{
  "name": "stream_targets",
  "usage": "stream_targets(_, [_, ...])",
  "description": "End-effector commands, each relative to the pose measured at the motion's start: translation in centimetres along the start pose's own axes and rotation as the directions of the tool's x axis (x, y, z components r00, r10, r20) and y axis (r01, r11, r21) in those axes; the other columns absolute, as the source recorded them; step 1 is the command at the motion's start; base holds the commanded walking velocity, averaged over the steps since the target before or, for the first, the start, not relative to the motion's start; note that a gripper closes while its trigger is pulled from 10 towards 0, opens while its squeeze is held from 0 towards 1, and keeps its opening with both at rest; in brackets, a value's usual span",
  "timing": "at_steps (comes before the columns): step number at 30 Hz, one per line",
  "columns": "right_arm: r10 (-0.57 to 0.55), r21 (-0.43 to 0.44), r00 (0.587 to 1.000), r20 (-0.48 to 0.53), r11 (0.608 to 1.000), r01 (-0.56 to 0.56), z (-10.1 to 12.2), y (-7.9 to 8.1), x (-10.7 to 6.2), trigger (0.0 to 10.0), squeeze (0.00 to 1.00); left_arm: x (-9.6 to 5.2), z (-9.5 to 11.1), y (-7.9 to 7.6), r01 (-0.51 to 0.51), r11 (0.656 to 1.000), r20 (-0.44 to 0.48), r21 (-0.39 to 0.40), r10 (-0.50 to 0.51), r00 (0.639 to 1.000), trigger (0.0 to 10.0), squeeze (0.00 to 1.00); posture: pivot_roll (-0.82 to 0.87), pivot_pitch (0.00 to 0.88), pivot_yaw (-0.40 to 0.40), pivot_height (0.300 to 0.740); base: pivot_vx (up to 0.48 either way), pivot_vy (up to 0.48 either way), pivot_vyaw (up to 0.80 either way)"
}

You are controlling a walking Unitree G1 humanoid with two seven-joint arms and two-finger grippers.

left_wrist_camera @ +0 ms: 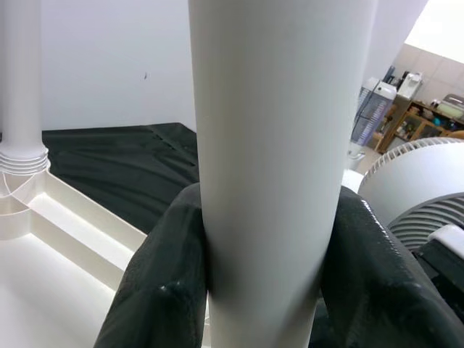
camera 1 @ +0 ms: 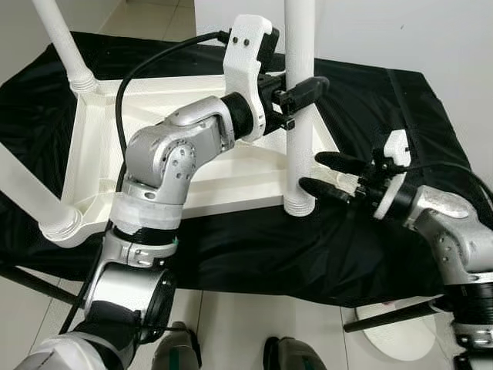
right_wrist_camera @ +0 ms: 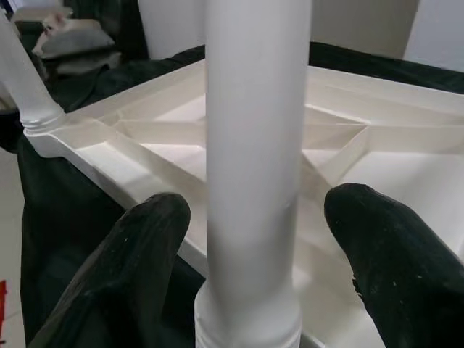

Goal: Building children table

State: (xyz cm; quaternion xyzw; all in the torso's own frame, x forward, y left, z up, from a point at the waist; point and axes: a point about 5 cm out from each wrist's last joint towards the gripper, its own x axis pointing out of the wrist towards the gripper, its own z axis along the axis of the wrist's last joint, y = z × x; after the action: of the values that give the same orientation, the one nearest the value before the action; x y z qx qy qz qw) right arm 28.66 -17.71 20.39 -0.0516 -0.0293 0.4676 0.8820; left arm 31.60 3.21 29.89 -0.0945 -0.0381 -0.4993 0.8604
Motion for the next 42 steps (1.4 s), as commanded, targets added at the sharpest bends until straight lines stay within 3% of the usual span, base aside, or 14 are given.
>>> stream_targets(1, [-0.036, -0.014, 0.999, 0.006, 0.999, 0.036, 0.1, -0.4, -0.2, 10.0, 0.0, 0.2, 0.4, -0.4, 0.018, 0.999, -0.002, 0.032, -0.018, 1.0, 10.0, 0.0, -0.04, 0.092, -0.021, 0.74, 0.0, 0.0, 0.0])
stream_targets(16, [-0.213, 0.043, 0.974, 0.079, 0.977, 0.21, -0.5, 0.2, 2.7, 10.0, 0.0, 1.1, 0.5, 0.0, -0.074, 0.989, -0.029, 0.131, 0.079, 0.996, 10.0, 0.0, -0.03, 0.087, 0.005, 0.74, 0.0, 0.0, 0.0])
stream_targets(18, [-0.274, 0.076, 0.957, 0.098, 0.961, 0.268, -0.6, 0.0, 3.9, 10.0, 0.0, 1.4, 1.6, 0.6, -0.146, 0.976, -0.001, 0.159, 0.148, 0.989, 10.0, 0.0, -0.03, 0.083, -0.013, 0.74, 0.0, 0.0, 0.0])
stream_targets(27, [-0.387, 0.099, 0.917, 0.099, 0.92, 0.378, -0.3, -1.1, 6.6, 10.0, 0.0, 1.6, 4.4, 1.7, -0.213, 0.958, 0.054, 0.191, 0.207, 0.977, 10.0, 0.0, -0.04, 0.067, -0.022, 0.74, 0.0, 0.0, 0.0])
stream_targets(36, [-0.463, 0.117, 0.879, 0.116, 0.885, 0.45, 0.4, -1.5, 7.2, 10.0, 0.0, 1.9, 4.0, 1.7, -0.242, 0.949, 0.064, 0.201, 0.234, 0.97, 10.0, 0.0, -0.04, 0.057, -0.002, 0.74, 0.0, 0.0, 0.0])
stream_targets(39, [-0.536, 0.109, 0.836, 0.119, 0.844, 0.526, 0.7, -1.3, 8.3, 10.0, 0.0, 2.4, 3.4, 1.8, -0.295, 0.931, 0.089, 0.213, 0.282, 0.955, 10.0, 0.0, -0.05, 0.051, 0.015, 0.74, 0.0, 0.0, 0.0])
stream_targets(42, [-0.555, 0.095, 0.823, 0.122, 0.832, 0.547, 0.8, -1.0, 8.9, 10.0, 0.0, 2.7, 3.3, 1.6, -0.304, 0.928, 0.111, 0.213, 0.286, 0.952, 10.0, 0.0, -0.07, 0.049, 0.007, 0.74, 0.0, 0.0, 0.0])
